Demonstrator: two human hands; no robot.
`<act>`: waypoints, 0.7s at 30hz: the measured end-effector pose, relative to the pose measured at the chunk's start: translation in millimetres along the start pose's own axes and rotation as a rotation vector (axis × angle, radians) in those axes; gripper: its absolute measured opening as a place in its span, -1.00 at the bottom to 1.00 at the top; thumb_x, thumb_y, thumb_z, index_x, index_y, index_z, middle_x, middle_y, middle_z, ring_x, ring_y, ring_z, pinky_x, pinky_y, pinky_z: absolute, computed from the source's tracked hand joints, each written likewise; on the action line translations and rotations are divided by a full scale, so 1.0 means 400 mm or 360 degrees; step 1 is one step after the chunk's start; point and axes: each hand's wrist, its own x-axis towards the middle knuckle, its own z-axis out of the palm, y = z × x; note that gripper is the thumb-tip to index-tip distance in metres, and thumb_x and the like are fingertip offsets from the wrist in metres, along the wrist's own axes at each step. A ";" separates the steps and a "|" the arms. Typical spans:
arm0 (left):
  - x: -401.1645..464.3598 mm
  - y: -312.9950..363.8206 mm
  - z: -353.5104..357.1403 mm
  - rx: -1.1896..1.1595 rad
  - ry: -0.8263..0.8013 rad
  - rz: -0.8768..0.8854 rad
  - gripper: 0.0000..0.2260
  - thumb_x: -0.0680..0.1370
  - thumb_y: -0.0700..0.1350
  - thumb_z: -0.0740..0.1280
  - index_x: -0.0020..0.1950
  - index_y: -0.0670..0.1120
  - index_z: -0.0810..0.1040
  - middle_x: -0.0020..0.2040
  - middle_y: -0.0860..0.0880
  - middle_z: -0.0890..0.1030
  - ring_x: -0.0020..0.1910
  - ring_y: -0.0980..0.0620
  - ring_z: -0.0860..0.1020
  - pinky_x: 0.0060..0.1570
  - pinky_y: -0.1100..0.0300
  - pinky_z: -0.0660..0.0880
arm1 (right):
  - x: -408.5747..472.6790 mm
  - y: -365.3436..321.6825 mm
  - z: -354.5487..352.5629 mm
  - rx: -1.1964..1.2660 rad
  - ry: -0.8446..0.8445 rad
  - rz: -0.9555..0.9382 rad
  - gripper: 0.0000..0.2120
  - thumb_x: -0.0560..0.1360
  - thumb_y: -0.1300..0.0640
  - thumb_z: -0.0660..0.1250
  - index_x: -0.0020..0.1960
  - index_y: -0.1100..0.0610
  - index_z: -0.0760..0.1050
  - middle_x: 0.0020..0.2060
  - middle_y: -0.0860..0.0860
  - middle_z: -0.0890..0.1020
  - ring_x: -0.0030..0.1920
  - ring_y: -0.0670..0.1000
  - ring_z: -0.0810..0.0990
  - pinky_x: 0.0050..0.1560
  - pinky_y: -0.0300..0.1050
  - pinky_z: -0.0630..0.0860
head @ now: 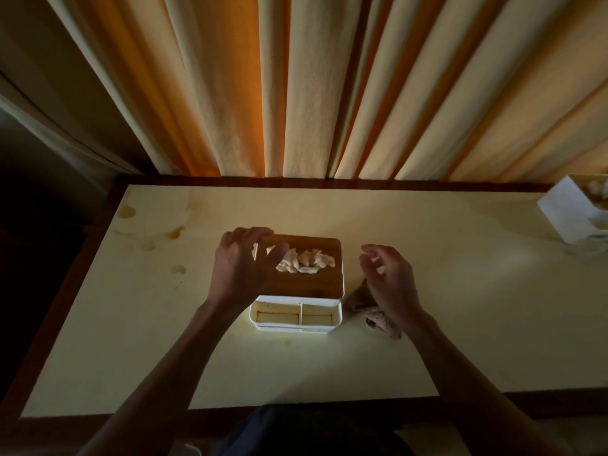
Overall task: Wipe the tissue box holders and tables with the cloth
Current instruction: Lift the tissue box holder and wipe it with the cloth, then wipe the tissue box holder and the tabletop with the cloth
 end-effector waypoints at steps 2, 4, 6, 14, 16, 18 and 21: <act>-0.001 0.037 0.014 0.0016 0.0038 0.0056 -0.73 0.49 0.07 0.35 0.05 -0.08 0.64 -0.08 -0.03 0.65 -0.10 -0.05 0.52 -0.13 0.05 0.47 | -0.022 0.042 -0.015 -0.0139 -0.0036 0.0045 -0.80 0.57 0.21 0.37 0.18 0.19 0.61 0.04 0.09 0.67 -0.15 -0.10 0.60 -0.12 -0.33 0.47; -0.009 0.073 0.041 0.0029 0.0018 0.0149 -0.77 0.49 0.03 0.32 0.01 -0.08 0.64 -0.08 -0.03 0.65 -0.09 -0.06 0.53 -0.11 0.04 0.48 | -0.047 0.075 -0.031 -0.0235 -0.0068 0.0102 -0.80 0.54 0.23 0.39 0.15 0.22 0.62 0.02 0.11 0.68 -0.10 0.01 0.63 -0.02 -0.15 0.51; -0.026 0.112 0.075 0.0027 0.0001 0.0277 -0.84 0.49 -0.04 0.34 -0.03 -0.09 0.64 -0.10 -0.04 0.65 -0.10 -0.08 0.55 -0.09 0.03 0.47 | -0.077 0.101 -0.045 -0.0282 -0.0100 0.0132 -0.80 0.52 0.23 0.42 0.13 0.23 0.62 0.00 0.13 0.67 -0.03 0.11 0.65 0.04 -0.06 0.51; -0.112 0.233 0.201 0.0005 -0.0359 0.0653 -0.90 0.47 -0.13 0.34 -0.11 -0.11 0.63 -0.17 -0.07 0.59 -0.14 -0.09 0.54 -0.12 -0.01 0.51 | -0.183 0.179 -0.027 -0.0411 -0.0398 0.0351 -0.55 0.42 -0.01 0.38 0.25 0.15 0.59 0.08 0.14 0.63 0.09 0.19 0.59 0.11 0.03 0.55; -0.124 0.250 0.228 0.0045 -0.0476 0.0730 -0.88 0.47 -0.10 0.30 -0.12 -0.09 0.62 -0.18 -0.06 0.58 -0.14 -0.09 0.53 -0.15 -0.01 0.51 | -0.200 0.189 -0.028 -0.0397 -0.0357 0.0377 -0.59 0.44 0.05 0.42 0.25 0.15 0.58 0.07 0.15 0.62 0.07 0.19 0.57 0.07 0.01 0.53; -0.137 0.266 0.254 0.0050 -0.0601 0.0751 -0.88 0.46 -0.08 0.31 -0.10 -0.08 0.61 -0.17 -0.05 0.58 -0.14 -0.09 0.53 -0.19 0.00 0.53 | -0.213 0.195 -0.036 -0.0410 -0.0328 0.0358 -0.62 0.46 0.15 0.45 0.26 0.16 0.56 0.06 0.16 0.60 0.07 0.17 0.55 0.04 -0.02 0.50; -0.159 0.293 0.297 0.0137 -0.0825 0.0672 -0.83 0.45 -0.08 0.42 0.03 -0.04 0.61 -0.07 -0.02 0.60 -0.05 -0.10 0.55 -0.10 0.02 0.53 | -0.238 0.215 -0.061 -0.0420 -0.0316 0.0368 -0.63 0.46 0.20 0.46 0.26 0.16 0.57 0.06 0.17 0.58 0.06 0.17 0.54 0.01 -0.03 0.48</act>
